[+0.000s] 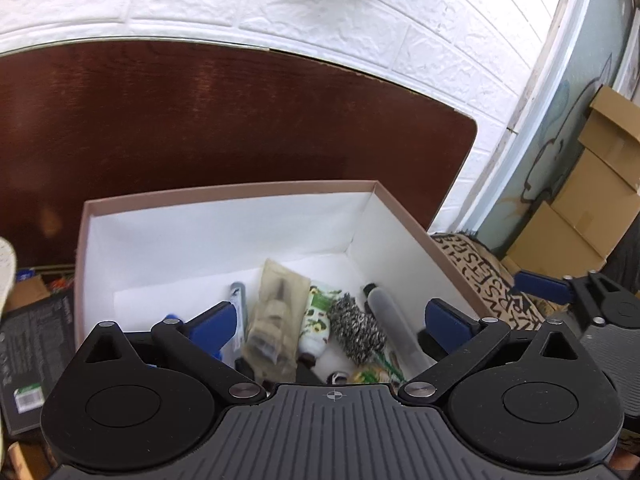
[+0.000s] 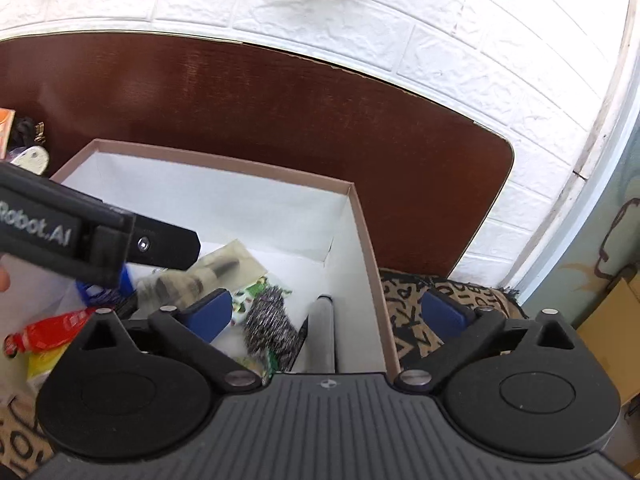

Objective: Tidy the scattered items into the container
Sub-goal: 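Open left tool to drop the hand cream while right tool drops the clear tube, then withdraw both open tools from the box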

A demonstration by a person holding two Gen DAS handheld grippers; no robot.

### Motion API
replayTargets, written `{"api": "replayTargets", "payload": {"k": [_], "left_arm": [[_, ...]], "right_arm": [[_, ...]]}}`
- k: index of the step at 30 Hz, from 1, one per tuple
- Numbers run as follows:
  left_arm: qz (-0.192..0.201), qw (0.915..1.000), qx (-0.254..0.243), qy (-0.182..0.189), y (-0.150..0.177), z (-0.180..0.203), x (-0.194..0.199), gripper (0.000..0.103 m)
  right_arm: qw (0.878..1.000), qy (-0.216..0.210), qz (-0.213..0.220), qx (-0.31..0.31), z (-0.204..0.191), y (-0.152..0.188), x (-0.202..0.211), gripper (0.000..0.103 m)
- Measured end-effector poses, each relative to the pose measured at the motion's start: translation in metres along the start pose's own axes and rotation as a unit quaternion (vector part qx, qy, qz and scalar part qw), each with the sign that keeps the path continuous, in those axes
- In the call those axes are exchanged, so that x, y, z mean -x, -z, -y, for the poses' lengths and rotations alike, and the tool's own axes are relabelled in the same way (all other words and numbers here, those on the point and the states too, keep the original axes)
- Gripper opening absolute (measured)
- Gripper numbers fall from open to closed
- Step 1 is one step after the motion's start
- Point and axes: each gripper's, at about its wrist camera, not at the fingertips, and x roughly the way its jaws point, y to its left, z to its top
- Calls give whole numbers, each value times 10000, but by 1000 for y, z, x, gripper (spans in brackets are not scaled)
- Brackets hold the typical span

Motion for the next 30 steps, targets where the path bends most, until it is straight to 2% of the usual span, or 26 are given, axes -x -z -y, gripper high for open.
{"api": "replayTargets", "payload": {"k": [11,20,30], "left_arm": [[324,9986,139,-389,34,5,73,103],[247,9959,136,-862,89,15,121,103],[199,9941,138,-1060,133,26,165,103]], "right_arm": [[9978,-504,126,-418,-3,26,63,102],[9962,-598,321,-544,-8,52,120,102],[9936,-694,319,-835,-24,92,166,102]]}}
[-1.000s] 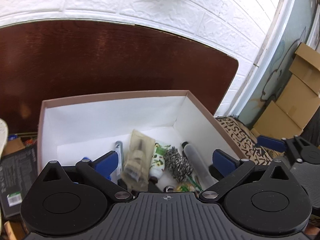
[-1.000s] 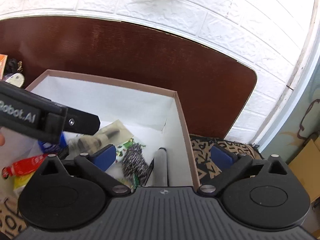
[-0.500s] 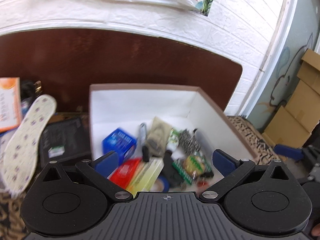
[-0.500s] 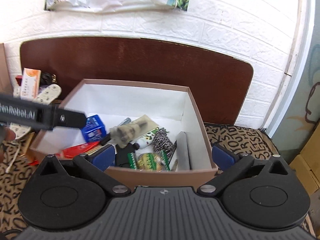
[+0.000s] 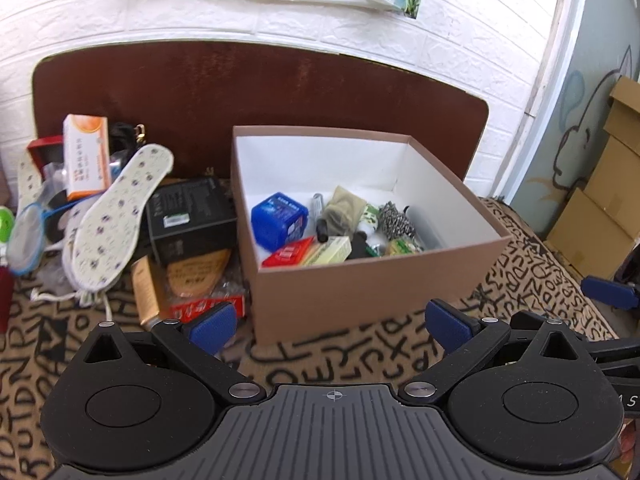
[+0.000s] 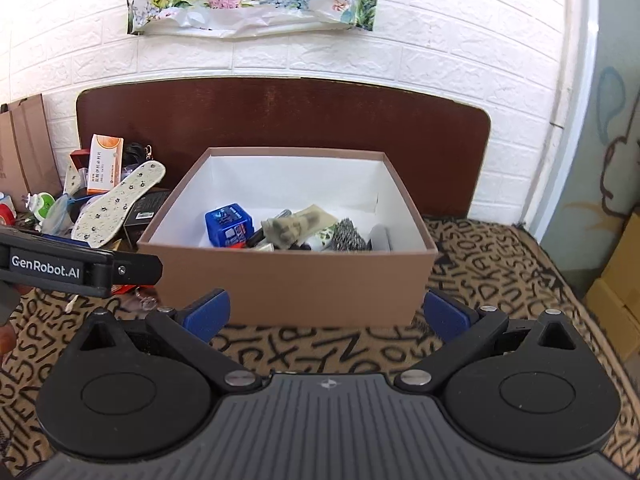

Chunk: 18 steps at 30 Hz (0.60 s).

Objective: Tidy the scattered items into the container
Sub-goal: 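Withdraw both open tools from the box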

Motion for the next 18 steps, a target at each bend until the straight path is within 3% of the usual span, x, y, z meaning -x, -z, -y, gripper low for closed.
{"api": "replayTargets", "payload": {"k": [18], "left_arm": [[-72,9994,-331,-82,37,6,39,103]], "right_arm": [[9997,86,-113,-181,-19,28,43,102]]}}
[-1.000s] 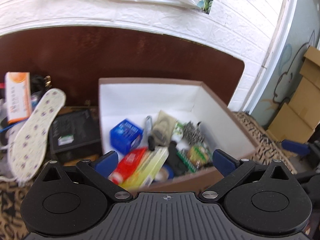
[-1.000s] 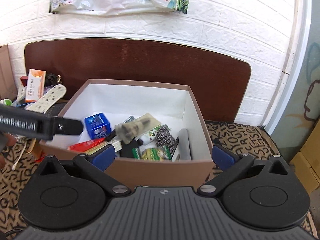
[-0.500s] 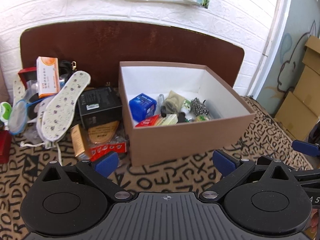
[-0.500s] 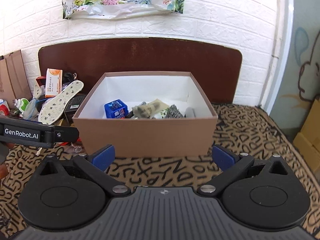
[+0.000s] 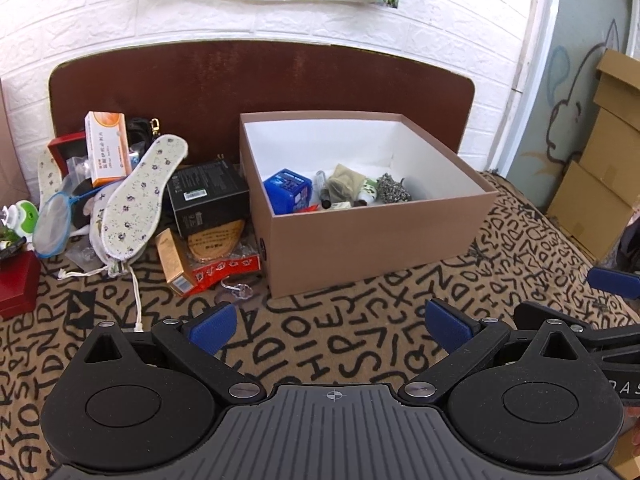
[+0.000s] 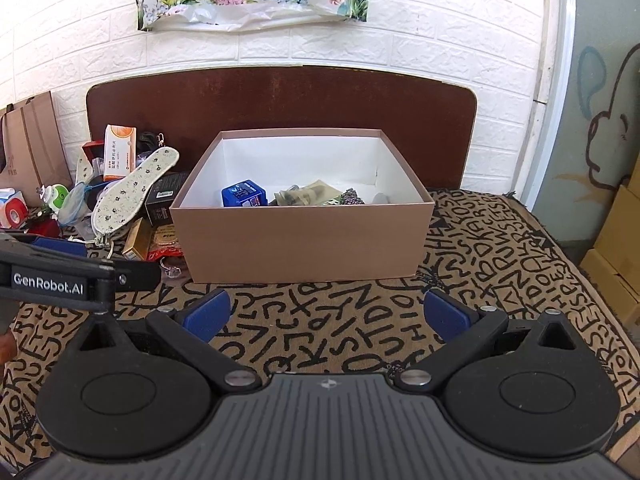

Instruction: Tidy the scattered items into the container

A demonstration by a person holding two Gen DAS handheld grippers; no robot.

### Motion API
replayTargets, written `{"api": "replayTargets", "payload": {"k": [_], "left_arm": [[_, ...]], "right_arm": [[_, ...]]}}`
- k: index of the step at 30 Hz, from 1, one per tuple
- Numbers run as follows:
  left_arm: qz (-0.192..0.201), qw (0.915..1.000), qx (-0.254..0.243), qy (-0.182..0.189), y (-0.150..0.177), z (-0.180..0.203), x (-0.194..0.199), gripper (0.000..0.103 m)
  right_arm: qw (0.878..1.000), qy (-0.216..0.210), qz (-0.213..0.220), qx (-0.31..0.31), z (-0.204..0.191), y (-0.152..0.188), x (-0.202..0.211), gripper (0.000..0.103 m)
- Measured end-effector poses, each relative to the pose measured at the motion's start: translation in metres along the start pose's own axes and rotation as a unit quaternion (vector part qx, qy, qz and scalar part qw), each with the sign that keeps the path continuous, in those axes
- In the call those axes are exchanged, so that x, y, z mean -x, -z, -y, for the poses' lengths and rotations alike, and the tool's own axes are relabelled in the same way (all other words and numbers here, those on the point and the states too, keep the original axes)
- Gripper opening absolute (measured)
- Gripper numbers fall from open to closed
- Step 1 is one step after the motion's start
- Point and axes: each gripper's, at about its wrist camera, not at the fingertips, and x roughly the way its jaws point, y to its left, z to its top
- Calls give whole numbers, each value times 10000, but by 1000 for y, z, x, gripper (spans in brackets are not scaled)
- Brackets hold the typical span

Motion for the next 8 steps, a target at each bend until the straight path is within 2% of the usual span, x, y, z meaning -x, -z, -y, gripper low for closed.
{"api": "replayTargets", "payload": {"k": [8], "left_arm": [[7,10000,-5,62,3,1,6,103]], "right_arm": [[10000,-5,57,21,-4,-1,7,102]]}}
